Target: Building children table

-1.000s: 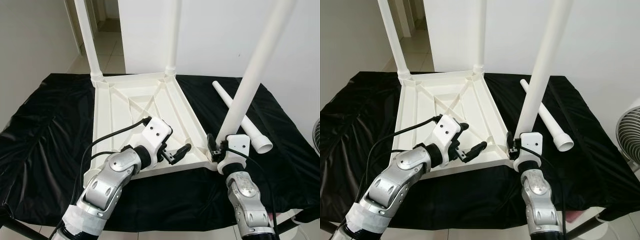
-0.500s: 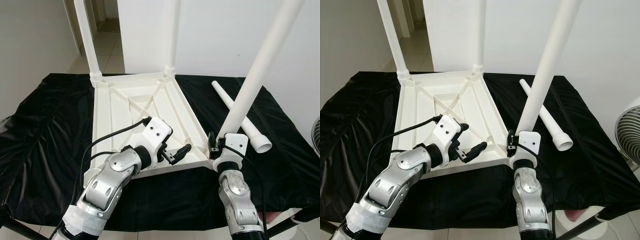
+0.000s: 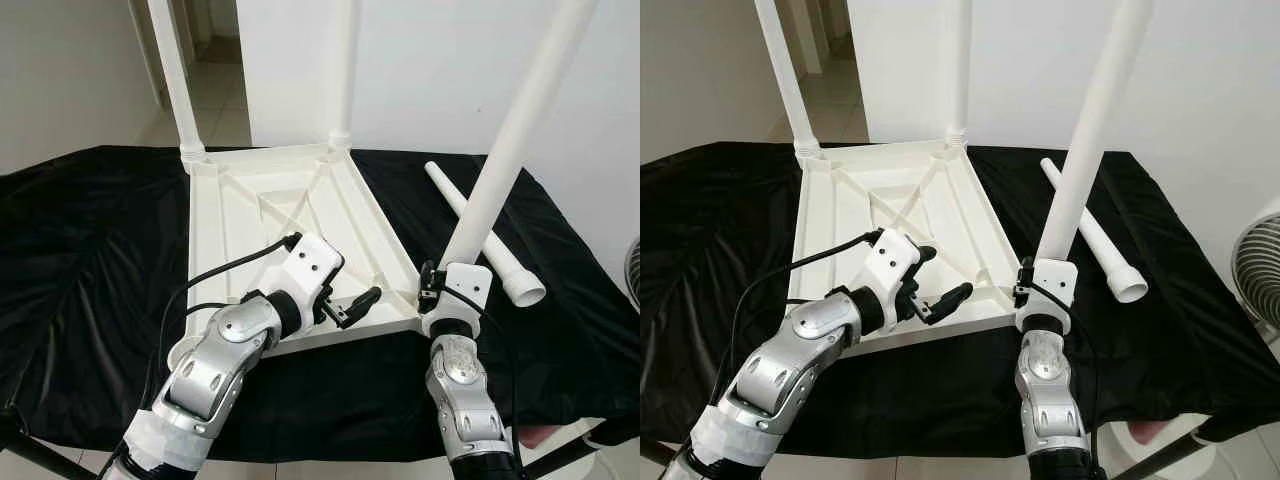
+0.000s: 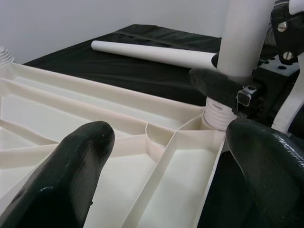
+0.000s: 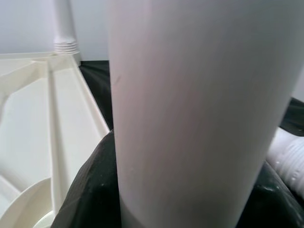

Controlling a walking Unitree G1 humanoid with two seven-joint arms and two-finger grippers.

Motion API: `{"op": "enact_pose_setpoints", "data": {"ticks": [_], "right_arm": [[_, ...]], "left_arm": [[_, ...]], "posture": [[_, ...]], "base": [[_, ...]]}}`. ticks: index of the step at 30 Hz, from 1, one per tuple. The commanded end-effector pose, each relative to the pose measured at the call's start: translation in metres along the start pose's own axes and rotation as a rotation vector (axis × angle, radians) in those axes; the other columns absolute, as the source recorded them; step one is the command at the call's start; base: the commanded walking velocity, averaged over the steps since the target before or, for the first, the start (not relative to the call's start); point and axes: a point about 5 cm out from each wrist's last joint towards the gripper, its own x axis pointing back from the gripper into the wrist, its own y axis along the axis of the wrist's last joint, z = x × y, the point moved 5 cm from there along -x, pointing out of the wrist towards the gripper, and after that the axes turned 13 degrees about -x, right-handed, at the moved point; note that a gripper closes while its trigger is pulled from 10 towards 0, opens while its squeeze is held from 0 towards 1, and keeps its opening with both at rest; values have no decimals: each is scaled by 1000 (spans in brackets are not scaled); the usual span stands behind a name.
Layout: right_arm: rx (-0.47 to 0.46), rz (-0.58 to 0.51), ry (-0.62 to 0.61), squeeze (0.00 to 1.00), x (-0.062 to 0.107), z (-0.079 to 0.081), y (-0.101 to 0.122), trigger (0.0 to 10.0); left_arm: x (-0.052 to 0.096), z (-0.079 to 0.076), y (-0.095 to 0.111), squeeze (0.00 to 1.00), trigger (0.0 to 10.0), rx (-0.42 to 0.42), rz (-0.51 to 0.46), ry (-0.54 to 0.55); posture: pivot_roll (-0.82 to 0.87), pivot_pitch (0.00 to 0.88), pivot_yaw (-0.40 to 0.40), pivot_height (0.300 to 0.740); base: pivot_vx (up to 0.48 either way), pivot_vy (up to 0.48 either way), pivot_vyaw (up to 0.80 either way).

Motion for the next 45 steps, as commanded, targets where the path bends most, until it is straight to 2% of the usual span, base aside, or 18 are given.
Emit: {"op": "enact_pose_setpoints", "data": {"ticks": [1, 5, 11, 23, 32, 38, 44, 45], "right_arm": [[35, 49, -103, 0, 2, -19, -16, 10000], [39, 39, -123, 0, -1, -22, -14, 10000], [19, -4, -248, 0, -5, -40, -10, 10000], [50, -17, -373, 0, -12, -58, -11, 10000], [50, -14, -369, 0, -12, -58, -15, 10000], [25, -70, -295, 0, -15, -51, -5, 10000], [28, -86, -292, 0, -17, -56, -1, 10000], [23, -92, -290, 439, -18, -58, 1, 10000]], "left_arm": [[2, 0, 1, 0, 10000, 5, -4, 1], [1, 0, 1, 0, 10000, 5, -5, 2], [0, 1, 3, 0, 10000, 5, -10, 4], [-1, 0, 3, 0, 10000, 2, -11, 0], [0, 0, 3, 0, 10000, 6, -11, 2], [-1, -2, 3, 0, 10000, 7, -13, -5], [-1, -4, 3, 0, 10000, 9, -14, -9], [-1, -4, 4, 0, 10000, 10, -14, -10]], "posture": [[-10, 39, 21, 740], [-11, 37, 21, 740], [-11, 32, 18, 740], [-13, 28, 19, 740], [-11, 25, 16, 740], [-14, 21, 16, 740], [-17, 18, 16, 740], [-18, 16, 16, 740]], "base": [[0, 0, 0], [0, 0, 0], [0, 0, 0], [0, 0, 0], [0, 0, 0], [0, 0, 0], [0, 0, 0], [0, 0, 0]]}}
